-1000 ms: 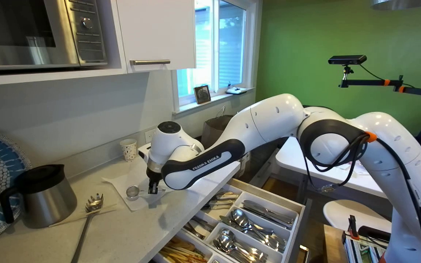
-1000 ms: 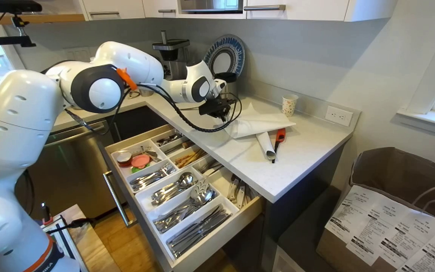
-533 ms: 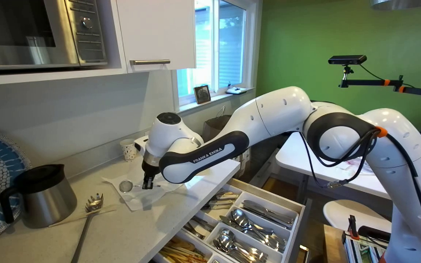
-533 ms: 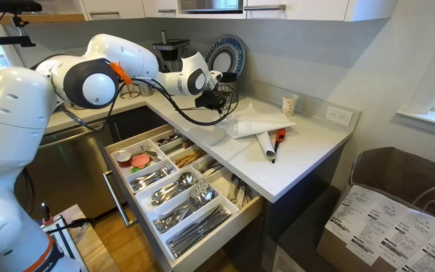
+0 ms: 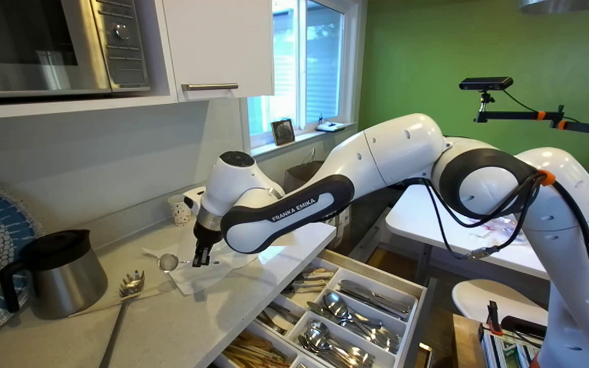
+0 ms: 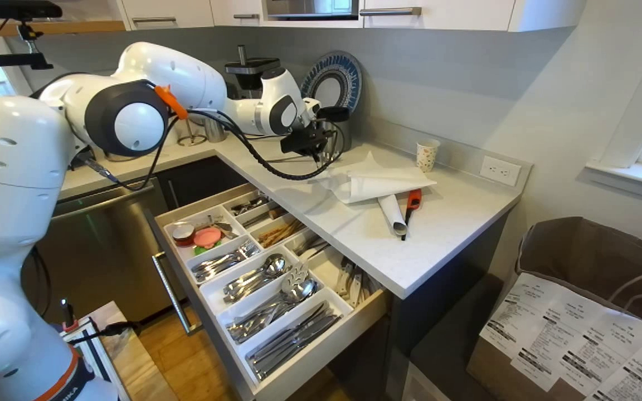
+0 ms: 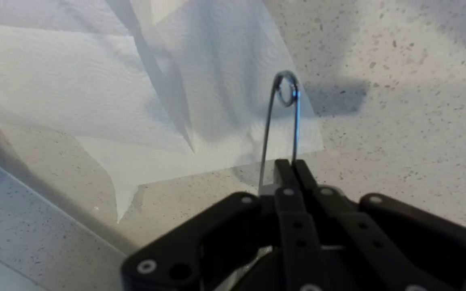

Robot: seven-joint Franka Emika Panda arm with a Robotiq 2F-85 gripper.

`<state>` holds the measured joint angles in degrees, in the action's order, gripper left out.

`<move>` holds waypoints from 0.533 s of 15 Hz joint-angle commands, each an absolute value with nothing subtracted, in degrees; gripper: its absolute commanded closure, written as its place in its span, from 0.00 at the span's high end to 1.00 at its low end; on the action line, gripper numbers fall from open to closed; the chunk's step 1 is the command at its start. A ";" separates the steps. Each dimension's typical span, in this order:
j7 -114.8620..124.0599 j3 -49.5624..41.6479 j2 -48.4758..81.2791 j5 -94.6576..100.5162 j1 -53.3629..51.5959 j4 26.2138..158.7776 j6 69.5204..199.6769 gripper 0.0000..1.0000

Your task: Put the silver strainer on the silver serving spoon

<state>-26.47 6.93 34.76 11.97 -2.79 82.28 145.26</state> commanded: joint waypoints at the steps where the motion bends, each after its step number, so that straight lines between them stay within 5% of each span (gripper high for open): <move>1: -26.43 6.77 34.80 11.92 -2.96 82.14 145.09 0.03; 8: -26.43 6.77 34.81 11.92 -2.96 82.14 145.09 0.01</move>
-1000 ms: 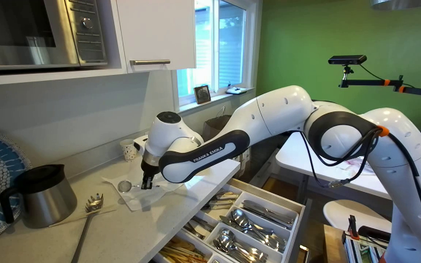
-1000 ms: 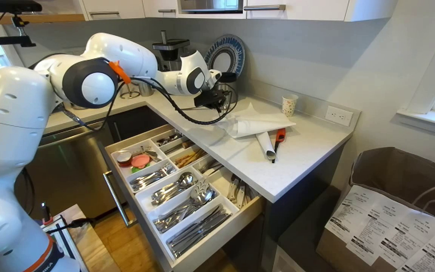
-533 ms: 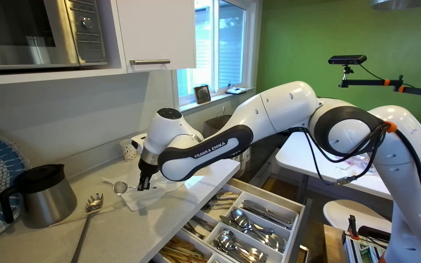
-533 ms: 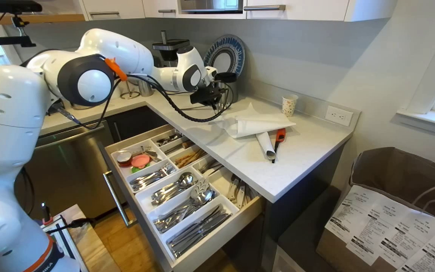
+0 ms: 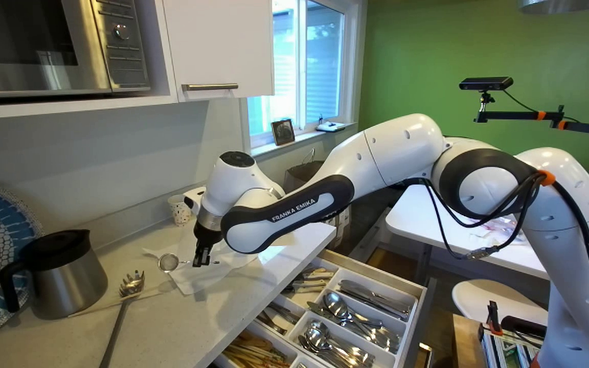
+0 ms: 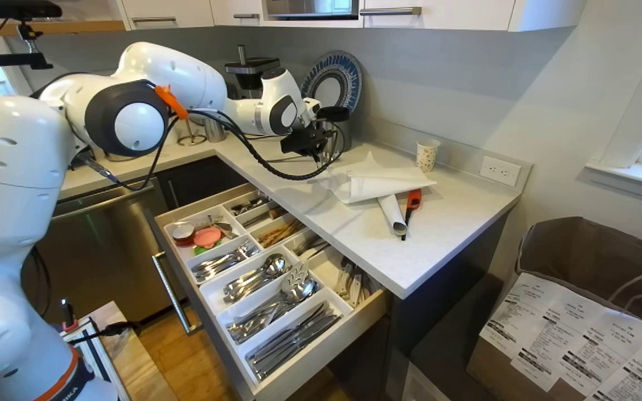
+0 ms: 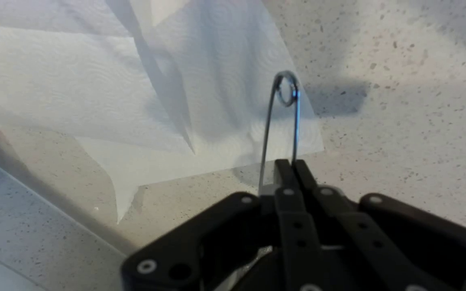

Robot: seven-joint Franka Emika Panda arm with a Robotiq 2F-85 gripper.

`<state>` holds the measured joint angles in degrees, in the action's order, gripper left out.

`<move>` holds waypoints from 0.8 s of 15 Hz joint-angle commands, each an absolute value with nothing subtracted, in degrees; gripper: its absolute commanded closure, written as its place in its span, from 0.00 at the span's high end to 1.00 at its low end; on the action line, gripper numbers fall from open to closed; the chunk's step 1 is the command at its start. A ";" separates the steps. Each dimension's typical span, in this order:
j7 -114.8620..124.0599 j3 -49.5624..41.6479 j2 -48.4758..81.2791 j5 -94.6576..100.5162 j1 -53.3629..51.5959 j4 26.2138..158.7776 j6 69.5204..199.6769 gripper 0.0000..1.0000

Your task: Put the silver strainer on the silver serving spoon

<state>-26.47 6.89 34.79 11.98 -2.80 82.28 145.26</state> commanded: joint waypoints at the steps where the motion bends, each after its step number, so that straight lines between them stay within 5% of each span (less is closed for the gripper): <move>1: -26.68 6.68 35.00 12.24 -3.17 81.47 144.55 0.01; 12: -34.28 3.60 42.24 20.94 -6.26 66.45 134.63 0.01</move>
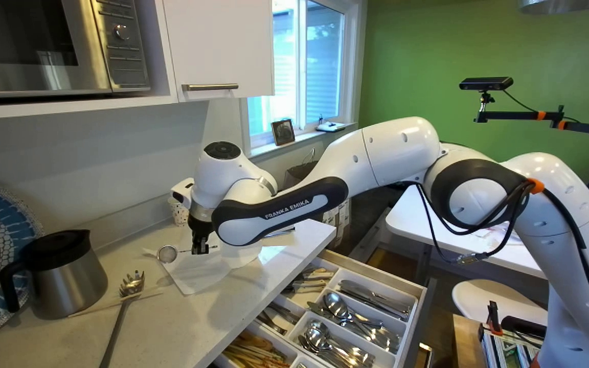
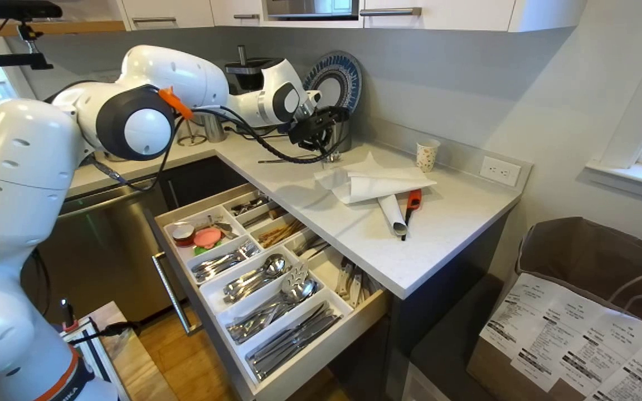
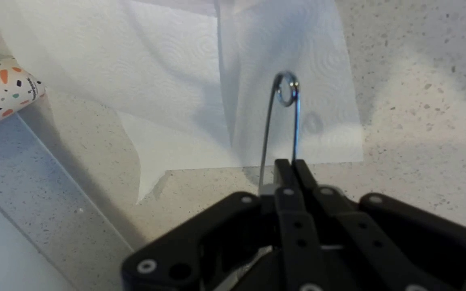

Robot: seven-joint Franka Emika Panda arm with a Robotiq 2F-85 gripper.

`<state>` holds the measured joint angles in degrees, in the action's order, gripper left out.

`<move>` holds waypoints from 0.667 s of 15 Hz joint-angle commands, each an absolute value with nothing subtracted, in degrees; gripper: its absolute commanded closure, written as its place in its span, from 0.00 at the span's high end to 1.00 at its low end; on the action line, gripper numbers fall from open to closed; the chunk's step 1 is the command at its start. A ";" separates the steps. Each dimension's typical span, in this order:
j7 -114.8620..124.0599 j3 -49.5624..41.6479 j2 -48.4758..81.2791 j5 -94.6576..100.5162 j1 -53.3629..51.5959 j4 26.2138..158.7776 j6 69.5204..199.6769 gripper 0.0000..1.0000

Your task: Put the silver strainer on the silver serving spoon

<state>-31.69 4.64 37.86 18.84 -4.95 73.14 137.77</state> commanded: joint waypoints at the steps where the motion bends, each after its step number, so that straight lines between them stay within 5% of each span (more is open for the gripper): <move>1: -34.48 3.06 43.62 21.71 -6.80 64.47 134.40 0.01; 10: -34.01 0.15 54.36 23.15 -10.75 50.59 132.56 0.01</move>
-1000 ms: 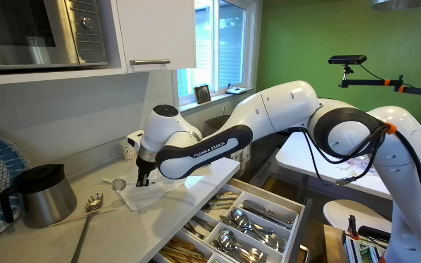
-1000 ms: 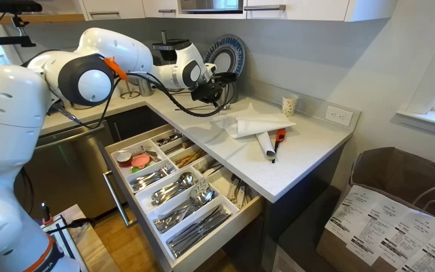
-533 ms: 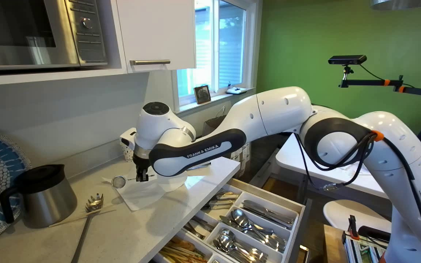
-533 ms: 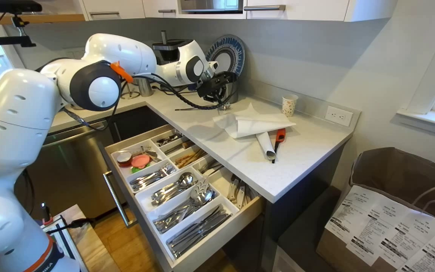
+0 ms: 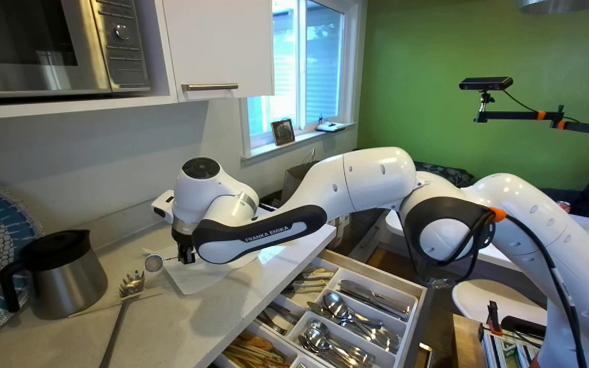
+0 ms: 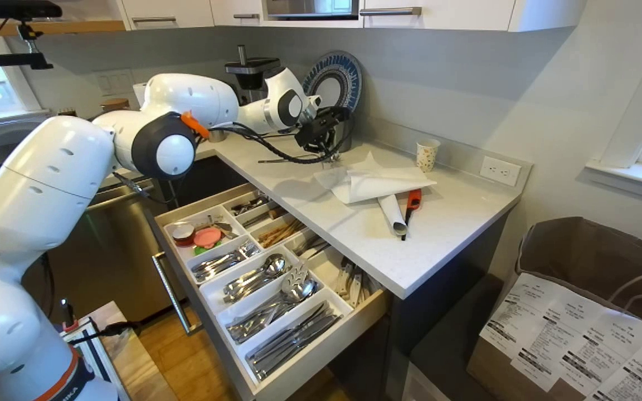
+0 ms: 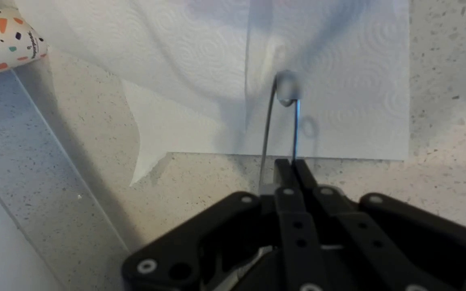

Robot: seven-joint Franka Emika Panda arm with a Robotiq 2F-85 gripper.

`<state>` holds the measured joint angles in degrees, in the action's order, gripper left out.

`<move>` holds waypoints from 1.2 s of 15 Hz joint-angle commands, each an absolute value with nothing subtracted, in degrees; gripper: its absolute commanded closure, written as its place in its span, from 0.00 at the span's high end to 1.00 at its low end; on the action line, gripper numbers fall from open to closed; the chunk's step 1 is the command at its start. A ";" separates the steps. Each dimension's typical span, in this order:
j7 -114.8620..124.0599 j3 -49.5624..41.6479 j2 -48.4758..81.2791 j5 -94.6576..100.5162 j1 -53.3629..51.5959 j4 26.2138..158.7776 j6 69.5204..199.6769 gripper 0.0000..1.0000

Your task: Put the silver strainer on the silver serving spoon

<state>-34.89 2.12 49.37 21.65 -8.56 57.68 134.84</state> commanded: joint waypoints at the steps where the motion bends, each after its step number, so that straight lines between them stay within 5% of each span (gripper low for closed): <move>1: -33.58 -0.30 55.40 23.20 -11.24 49.37 132.60 0.01; 18: -23.71 -6.82 65.62 22.74 -15.72 36.99 133.18 0.01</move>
<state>-25.71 -5.42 62.86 22.07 -14.85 41.09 134.50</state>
